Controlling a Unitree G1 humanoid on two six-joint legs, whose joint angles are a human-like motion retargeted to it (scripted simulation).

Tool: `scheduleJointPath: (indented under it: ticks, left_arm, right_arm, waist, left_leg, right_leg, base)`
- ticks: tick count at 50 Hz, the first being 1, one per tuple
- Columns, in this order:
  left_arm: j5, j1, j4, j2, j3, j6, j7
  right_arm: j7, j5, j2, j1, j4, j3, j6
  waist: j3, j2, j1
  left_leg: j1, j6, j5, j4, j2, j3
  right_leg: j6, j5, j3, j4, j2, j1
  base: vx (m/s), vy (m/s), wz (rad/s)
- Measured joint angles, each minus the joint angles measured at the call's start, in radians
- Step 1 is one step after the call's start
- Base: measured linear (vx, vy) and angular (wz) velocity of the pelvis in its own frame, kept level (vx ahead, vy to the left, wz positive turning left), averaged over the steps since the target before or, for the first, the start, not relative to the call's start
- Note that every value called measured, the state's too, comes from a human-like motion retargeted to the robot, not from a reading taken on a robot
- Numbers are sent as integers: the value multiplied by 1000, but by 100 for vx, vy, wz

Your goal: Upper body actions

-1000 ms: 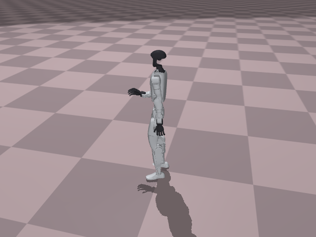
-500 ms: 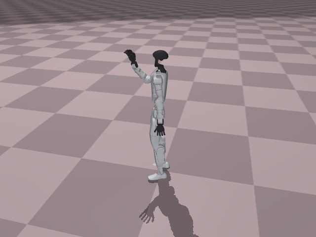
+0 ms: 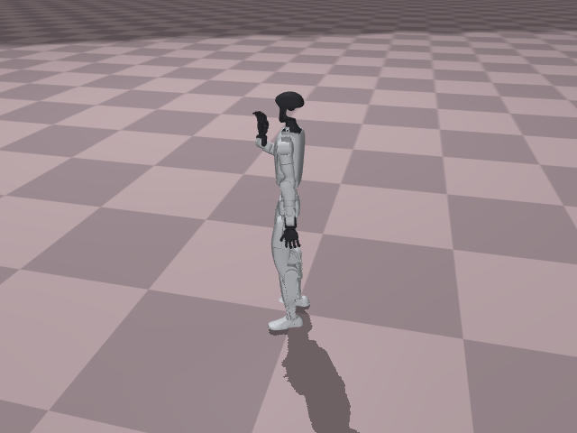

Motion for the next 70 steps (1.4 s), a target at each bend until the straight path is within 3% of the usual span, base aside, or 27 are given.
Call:
scheduleJointPath:
  ticks: [2,5,8,10,12,20,25,33,38,43,45,47,50,52,54,56,62,65,68,70]
  left_arm:
    - [-1,-1,0,-2,-2,1,-1]
    - [0,-3,-1,-4,-3,3,-8]
    - [-3,-1,-5,-4,-8,0,-9]
    - [-2,-2,-6,-3,-10,-1,-10]
    - [-1,-3,-7,-2,-11,1,-12]
    - [-11,-5,-9,-5,-20,1,-10]
    - [-9,-11,-11,-4,-17,1,-12]
    - [-13,-13,-4,2,-24,4,-11]
    - [-12,-16,-1,8,-29,6,-9]
    - [-11,-18,-2,13,-31,5,-8]
    - [-11,-17,-2,14,-31,4,-7]
    - [-13,-15,1,13,-31,4,-6]
    - [-14,-16,6,15,-25,6,-5]
    - [-14,-18,9,17,-24,8,-3]
    - [-15,-17,10,18,-24,8,-3]
    - [-16,-16,9,19,-23,8,-3]
    - [-19,-22,11,18,-22,6,-4]
    - [-20,-19,14,17,-22,7,-7]
    - [-16,-19,15,18,-21,9,-9]
    - [-16,-17,15,18,-19,9,-11]
  right_arm:
    - [86,-61,30,45,52,21,62]
    - [493,-122,83,85,129,34,276]
    - [1214,-201,96,78,195,23,553]
    - [1519,-269,95,68,232,22,673]
    - [1588,-300,90,66,273,33,705]
    - [1432,-290,110,86,262,36,681]
    - [1184,-131,123,64,221,58,630]
    - [592,131,135,7,106,108,367]
    - [321,181,125,-30,27,131,169]
    - [117,144,102,-103,-16,145,86]
    - [90,118,95,-148,-14,153,99]
    - [236,126,104,-204,16,178,237]
    - [648,171,128,-277,65,204,570]
    - [902,143,133,-306,93,209,720]
    - [1001,114,133,-316,116,214,780]
    - [990,99,127,-318,121,217,777]
    - [820,105,113,-283,97,206,654]
    - [742,157,107,-260,80,195,481]
    - [454,232,84,-236,58,192,193]
    - [243,255,67,-219,32,177,57]
  waist:
    - [4,3,-3]
    - [12,6,-8]
    - [16,12,-5]
    - [17,16,-1]
    - [18,17,5]
    - [11,17,19]
    - [16,17,19]
    - [1,13,36]
    - [-11,5,49]
    - [-19,-4,56]
    - [-23,-7,50]
    - [-28,-10,44]
    - [-27,-15,40]
    - [-26,-18,38]
    - [-26,-20,38]
    - [-26,-21,41]
    - [-15,-20,40]
    - [-12,-14,32]
    - [-5,-10,32]
    - [-3,-8,33]
  left_leg:
    - [2,-1,0,1,2,2]
    - [8,-1,0,1,3,3]
    - [11,2,1,-1,6,14]
    - [13,5,1,-4,6,22]
    - [15,8,2,-6,3,27]
    - [7,8,6,-6,-3,22]
    - [7,9,7,-4,-3,16]
    - [-6,11,11,-4,-9,2]
    - [-18,13,16,-2,-12,-10]
    - [-21,15,18,-3,-17,-26]
    - [-18,14,16,-4,-19,-39]
    - [-15,12,15,-5,-22,-51]
    - [-9,10,13,-4,-24,-57]
    - [-4,11,13,-6,-26,-61]
    - [-2,12,13,-8,-28,-62]
    - [-2,14,14,-10,-28,-61]
    - [-5,10,15,-5,-24,-57]
    - [-3,10,13,-5,-22,-53]
    - [0,11,11,-5,-19,-38]
    - [0,11,10,-4,-17,-29]
  right_leg:
    - [0,0,2,0,1,2]
    - [-1,1,3,0,2,7]
    - [-2,3,13,1,7,6]
    - [-3,4,20,1,10,4]
    - [-5,5,26,1,11,3]
    - [-5,4,19,0,6,2]
    - [-5,3,13,0,7,5]
    - [-4,-2,-3,-2,5,5]
    - [-2,-6,-18,-6,6,9]
    - [0,-9,-34,-7,6,15]
    - [0,-11,-47,-7,5,17]
    - [1,-12,-60,-7,1,20]
    - [0,-12,-66,-5,-2,25]
    - [0,-13,-71,-5,-2,27]
    - [0,-13,-73,-5,-2,28]
    - [0,-13,-73,-5,-1,29]
    - [1,-12,-71,-6,-2,30]
    - [1,-11,-66,-6,-1,28]
    - [0,-9,-51,-5,1,25]
    - [-1,-8,-41,-4,2,23]
  base:
    - [0,0,0]
    - [0,0,0]
    - [-2,2,-13]
    - [-3,3,-20]
    - [0,0,0]
    - [0,0,0]
    - [0,0,0]
    - [0,0,0]
    - [2,-1,13]
    - [2,0,22]
    - [1,1,33]
    - [1,2,29]
    - [0,0,0]
    - [0,0,0]
    - [0,0,0]
    - [0,0,0]
    - [0,0,0]
    - [0,0,-7]
    - [0,0,-29]
    - [1,-1,-28]
